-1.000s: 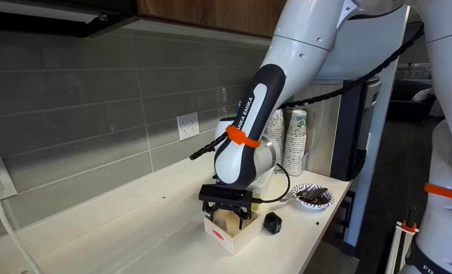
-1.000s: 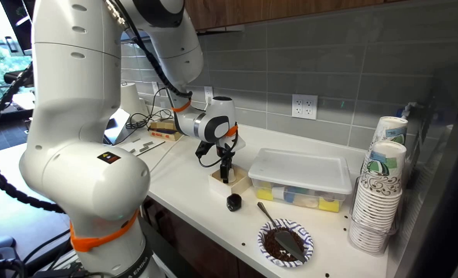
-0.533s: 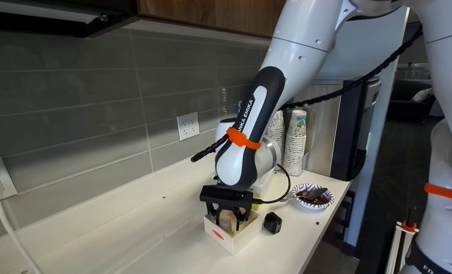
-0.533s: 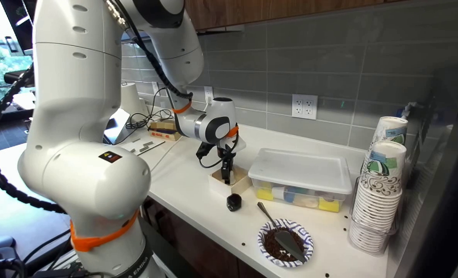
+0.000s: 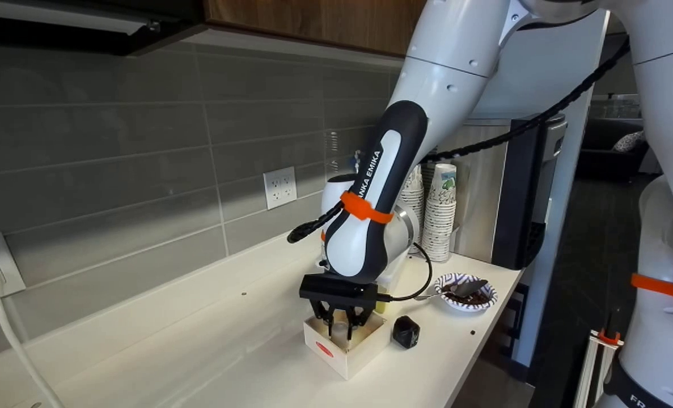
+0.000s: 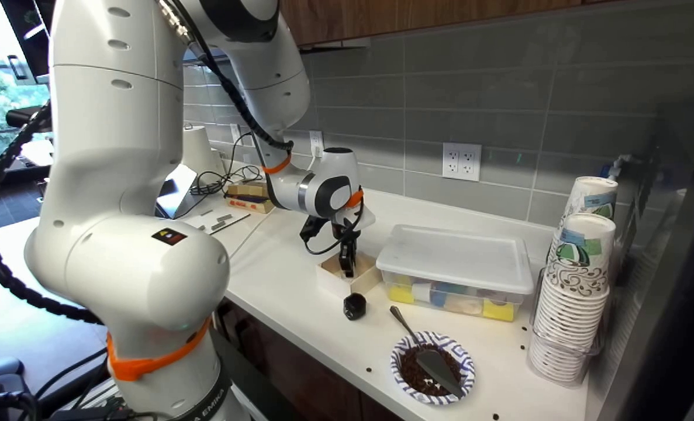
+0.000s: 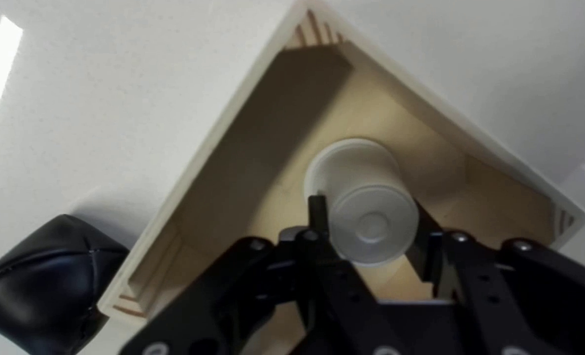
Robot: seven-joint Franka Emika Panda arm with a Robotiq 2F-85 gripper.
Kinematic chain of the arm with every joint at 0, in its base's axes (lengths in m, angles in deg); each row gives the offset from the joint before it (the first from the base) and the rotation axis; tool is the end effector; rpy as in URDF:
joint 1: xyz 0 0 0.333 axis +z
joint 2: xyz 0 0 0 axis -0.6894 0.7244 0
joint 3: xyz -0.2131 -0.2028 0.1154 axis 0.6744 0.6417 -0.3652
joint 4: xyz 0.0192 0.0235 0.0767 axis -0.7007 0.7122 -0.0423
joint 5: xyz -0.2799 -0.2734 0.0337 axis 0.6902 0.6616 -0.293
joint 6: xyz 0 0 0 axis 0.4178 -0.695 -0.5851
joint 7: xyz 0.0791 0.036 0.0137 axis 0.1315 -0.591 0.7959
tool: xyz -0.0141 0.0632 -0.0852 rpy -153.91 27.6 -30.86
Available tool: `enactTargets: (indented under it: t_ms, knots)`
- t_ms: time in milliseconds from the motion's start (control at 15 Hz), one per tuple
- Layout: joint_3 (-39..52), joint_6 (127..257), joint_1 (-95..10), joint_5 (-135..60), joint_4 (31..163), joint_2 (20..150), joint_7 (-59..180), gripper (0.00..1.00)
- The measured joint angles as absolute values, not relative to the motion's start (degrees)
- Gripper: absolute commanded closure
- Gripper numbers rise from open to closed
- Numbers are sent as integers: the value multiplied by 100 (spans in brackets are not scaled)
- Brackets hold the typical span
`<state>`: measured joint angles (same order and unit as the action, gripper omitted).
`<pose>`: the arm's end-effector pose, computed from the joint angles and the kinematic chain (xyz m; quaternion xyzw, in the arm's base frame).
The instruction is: Remove the coffee pod from the brown box, then put the black object in the brown box
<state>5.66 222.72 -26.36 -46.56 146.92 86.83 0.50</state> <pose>0.4642 0.1092 0.1718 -0.8825 0.4689 -0.0236 0.0295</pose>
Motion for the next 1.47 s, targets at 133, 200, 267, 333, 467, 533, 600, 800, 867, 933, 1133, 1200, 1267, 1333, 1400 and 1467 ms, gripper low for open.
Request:
enactTargets:
  t_ms: [133, 200, 267, 333, 467, 533, 600, 800, 867, 933, 1133, 1200, 1267, 1333, 1400, 1467]
  knots:
    - [615, 22286, -2597, -4564, 14690, 8682, 0, 85]
    - [636, 22288, -2584, -4528, 14688, 8682, -24, 85]
    - [659, 22288, -2569, -4498, 14683, 8679, -35, 85]
    - [690, 22288, -2551, -4449, 14679, 8671, -44, 85]
    - [751, 22281, -2527, -4359, 14672, 8629, -49, 85]
    - [788, 22263, -2522, -4303, 14669, 8586, -52, 85]
    - [829, 22225, -2521, -4250, 14666, 8521, -53, 85]
    - [940, 21906, -2539, -4063, 14661, 8162, -72, 85]
    - [950, 21732, -2567, -3994, 14661, 8004, -96, 85]
    - [943, 21495, -2613, -3927, 14661, 7821, -119, 85]
    - [812, 20568, -2855, -3793, 14662, 7249, -123, 85]
    - [754, 20219, -2967, -3709, 14667, 7063, -154, 85]
    - [691, 19904, -3087, -3643, 14688, 6892, -171, 85]
    - [633, 19634, -3210, -3597, 14726, 6735, -179, 85]
    - [580, 19416, -3340, -3539, 14791, 6586, -202, 85]
    - [531, 19266, -3472, -3507, 14888, 6434, -221, 85]
